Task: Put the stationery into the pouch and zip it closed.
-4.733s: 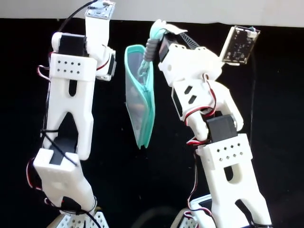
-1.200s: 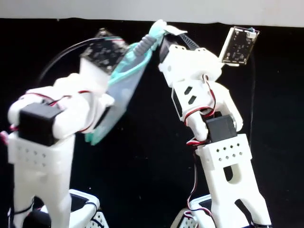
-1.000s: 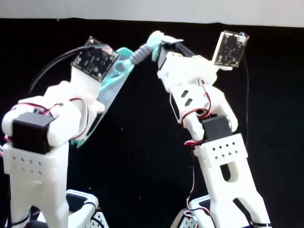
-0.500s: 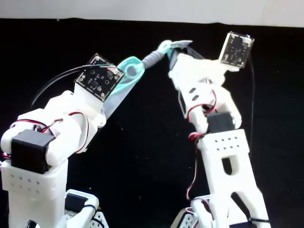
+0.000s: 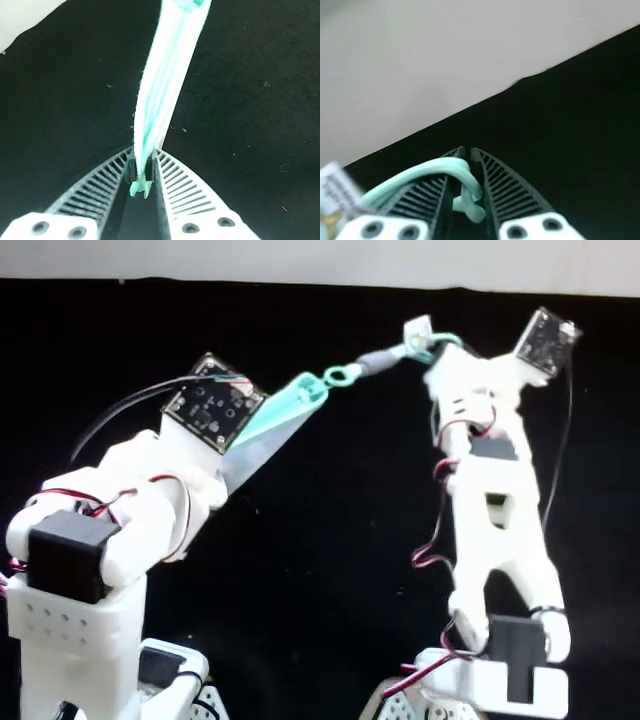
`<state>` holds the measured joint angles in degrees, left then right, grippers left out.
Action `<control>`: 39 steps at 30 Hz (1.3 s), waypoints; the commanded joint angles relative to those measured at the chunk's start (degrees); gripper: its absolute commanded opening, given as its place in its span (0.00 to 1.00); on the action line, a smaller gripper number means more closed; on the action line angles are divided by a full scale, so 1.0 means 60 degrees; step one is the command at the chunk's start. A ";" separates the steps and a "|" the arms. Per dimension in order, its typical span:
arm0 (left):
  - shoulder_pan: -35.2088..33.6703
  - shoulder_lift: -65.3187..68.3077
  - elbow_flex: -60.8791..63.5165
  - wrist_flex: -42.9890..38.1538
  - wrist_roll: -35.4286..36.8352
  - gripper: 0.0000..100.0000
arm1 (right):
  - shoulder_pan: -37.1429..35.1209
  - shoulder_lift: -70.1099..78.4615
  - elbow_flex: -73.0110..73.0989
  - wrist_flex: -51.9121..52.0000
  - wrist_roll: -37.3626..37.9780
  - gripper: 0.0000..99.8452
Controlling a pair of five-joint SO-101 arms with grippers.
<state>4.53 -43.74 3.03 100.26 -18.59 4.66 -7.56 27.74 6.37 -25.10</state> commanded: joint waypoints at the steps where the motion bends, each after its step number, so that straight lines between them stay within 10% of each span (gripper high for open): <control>1: -0.0183 -0.0286 -0.0022 0.0088 -0.0059 0.01 | 0.0593 -0.0037 -0.0491 -0.0198 -0.0059 0.01; 8: -0.0183 -0.0286 -0.0022 0.0088 -0.0059 0.01 | 0.0520 -0.0212 -0.0564 0.0916 -0.0059 0.02; 16: -0.0183 -0.0286 -0.0022 0.0073 -0.0073 0.01 | -0.0418 -0.0227 -0.0593 0.3788 -0.0044 0.27; 26: -0.0154 -0.0286 -0.0110 0.0029 -0.0073 0.01 | -0.2454 -0.0227 -0.2249 0.8667 0.2256 0.27; 39: -0.0198 -0.0242 -0.0168 -0.0718 -0.0103 0.01 | -0.3846 -0.0242 -0.3919 1.0747 0.2315 0.27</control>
<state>3.91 -44.18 3.03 98.59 -18.51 -17.32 -7.47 8.13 69.58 -11.91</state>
